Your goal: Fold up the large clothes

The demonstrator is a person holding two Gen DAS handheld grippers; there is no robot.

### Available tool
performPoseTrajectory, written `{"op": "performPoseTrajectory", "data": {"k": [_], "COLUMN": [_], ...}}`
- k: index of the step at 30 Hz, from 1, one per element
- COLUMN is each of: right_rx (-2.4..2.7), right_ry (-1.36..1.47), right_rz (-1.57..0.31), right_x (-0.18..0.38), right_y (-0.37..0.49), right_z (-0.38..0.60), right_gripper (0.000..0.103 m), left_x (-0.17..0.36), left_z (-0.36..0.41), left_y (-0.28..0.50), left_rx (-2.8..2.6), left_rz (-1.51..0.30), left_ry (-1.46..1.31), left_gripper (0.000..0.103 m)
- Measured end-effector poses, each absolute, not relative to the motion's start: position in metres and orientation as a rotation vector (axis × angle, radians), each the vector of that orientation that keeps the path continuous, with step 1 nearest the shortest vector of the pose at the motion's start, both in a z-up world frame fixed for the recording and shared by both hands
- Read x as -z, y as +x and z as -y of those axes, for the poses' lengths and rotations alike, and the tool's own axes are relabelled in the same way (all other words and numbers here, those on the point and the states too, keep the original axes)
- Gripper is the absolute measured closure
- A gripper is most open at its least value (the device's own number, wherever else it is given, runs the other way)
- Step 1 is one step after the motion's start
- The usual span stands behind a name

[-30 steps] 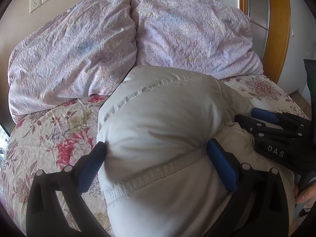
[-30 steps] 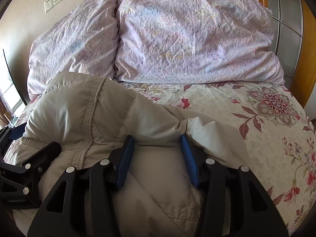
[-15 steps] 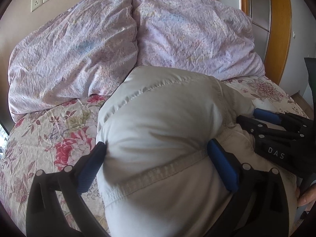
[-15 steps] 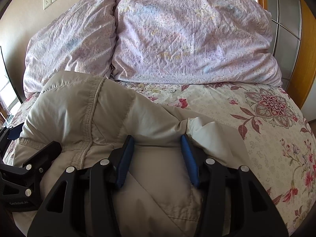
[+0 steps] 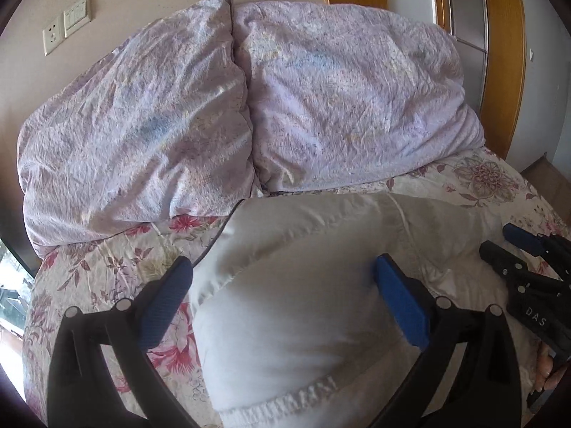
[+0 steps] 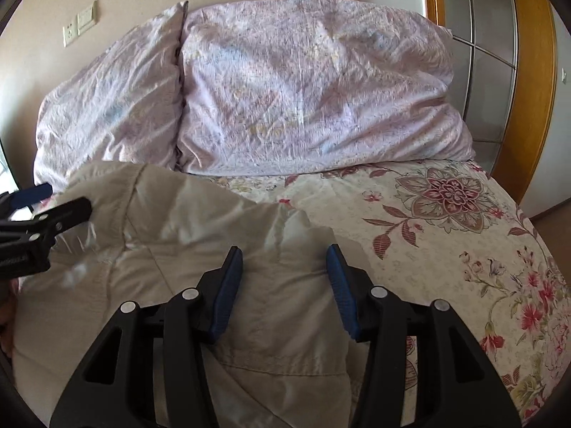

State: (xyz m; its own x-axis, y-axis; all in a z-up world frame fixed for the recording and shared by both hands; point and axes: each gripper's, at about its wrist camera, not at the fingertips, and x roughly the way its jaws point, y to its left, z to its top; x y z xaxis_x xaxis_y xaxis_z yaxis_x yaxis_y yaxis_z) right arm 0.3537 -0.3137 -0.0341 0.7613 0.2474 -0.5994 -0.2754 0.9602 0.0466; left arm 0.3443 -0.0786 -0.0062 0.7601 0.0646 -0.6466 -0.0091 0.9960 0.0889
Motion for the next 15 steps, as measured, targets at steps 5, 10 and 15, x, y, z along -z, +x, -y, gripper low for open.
{"op": "performPoseTrajectory", "data": {"k": [5, 10, 15], "right_rx": [-0.283, -0.288, -0.286], "right_ry": [-0.023, 0.001, 0.005], "right_rz": [-0.658, -0.67, -0.672], "right_x": [0.042, 0.048, 0.051], "right_y": [0.358, 0.362, 0.363], "right_z": [0.315, 0.317, 0.315], "right_gripper": [0.052, 0.05, 0.05], "left_x": [0.021, 0.027, 0.033], "left_z": [0.086, 0.089, 0.085], "left_y": [0.348, 0.35, 0.352], "left_rx": [-0.055, -0.066, -0.05], "left_rz": [-0.721, -0.721, -0.726], "left_ry": [0.108, 0.114, 0.077], "left_gripper": [0.002, 0.002, 0.002]}}
